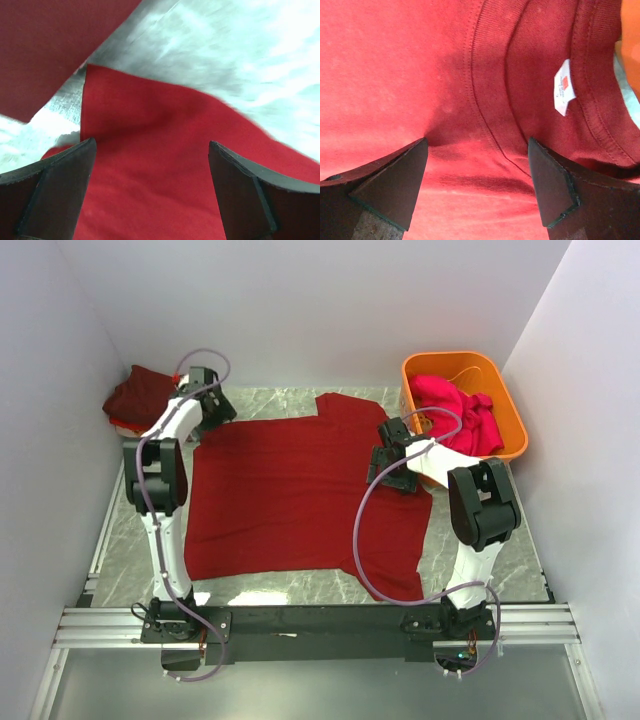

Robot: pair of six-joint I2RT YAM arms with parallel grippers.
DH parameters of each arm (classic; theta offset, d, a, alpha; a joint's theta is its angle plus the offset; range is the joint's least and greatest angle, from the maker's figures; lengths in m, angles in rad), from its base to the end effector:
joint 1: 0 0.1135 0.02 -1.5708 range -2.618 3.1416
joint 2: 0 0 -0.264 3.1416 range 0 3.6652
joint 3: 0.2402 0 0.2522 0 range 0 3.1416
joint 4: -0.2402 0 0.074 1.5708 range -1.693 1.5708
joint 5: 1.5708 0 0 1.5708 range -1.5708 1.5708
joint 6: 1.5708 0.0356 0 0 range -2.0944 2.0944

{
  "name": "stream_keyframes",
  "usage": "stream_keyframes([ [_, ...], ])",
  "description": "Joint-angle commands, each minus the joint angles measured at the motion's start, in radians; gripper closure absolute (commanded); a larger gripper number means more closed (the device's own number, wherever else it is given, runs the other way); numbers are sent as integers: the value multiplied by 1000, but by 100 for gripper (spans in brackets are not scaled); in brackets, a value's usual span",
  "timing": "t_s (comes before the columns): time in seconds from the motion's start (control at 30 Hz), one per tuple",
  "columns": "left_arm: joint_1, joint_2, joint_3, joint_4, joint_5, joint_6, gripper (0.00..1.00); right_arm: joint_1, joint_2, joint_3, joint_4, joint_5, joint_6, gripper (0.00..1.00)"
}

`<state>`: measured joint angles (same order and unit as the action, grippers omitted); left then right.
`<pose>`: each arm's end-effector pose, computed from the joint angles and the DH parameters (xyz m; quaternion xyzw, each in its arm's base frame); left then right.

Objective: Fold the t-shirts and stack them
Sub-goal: Flatten the tshirt out

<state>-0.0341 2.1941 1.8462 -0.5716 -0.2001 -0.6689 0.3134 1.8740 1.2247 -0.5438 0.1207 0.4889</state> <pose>0.4908 -0.0097 0.2141 -0.3246 0.8856 -0.0208 0.3314 0.3538 0.1102 0.1635 0.0972 0.9757 0.0186 0.1956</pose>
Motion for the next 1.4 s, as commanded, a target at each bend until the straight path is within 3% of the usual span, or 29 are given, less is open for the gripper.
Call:
stream_keyframes([
  [0.0, 5, 59, 25, 1, -32, 32, 1, -7, -39, -14, -27, 27, -7, 13],
  [0.17, 3, 105, 5, 77, 7, 48, 0, -7, -50, -30, -16, 13, -10, 13],
  [0.3, 3, 170, 62, 41, 13, 45, 0, -7, -61, -45, -5, 11, -18, 13],
  [0.6, 7, 383, 379, -57, 50, 61, 1, -8, -46, -33, -11, 34, -27, 12],
  [0.8, 11, 354, 352, -27, -7, 26, 1, -8, -16, 47, -16, 53, -38, 12],
  [0.97, 13, 371, 470, -114, -6, 22, 1, -8, -29, 108, -24, 45, -44, 12],
  [1.17, -9, 189, 433, -71, 53, 3, 1, 10, -93, 147, -21, 25, -95, 11],
  [1.37, -26, -149, 172, -120, 2, -47, 1, 67, -248, 70, 34, 19, -86, 10],
])
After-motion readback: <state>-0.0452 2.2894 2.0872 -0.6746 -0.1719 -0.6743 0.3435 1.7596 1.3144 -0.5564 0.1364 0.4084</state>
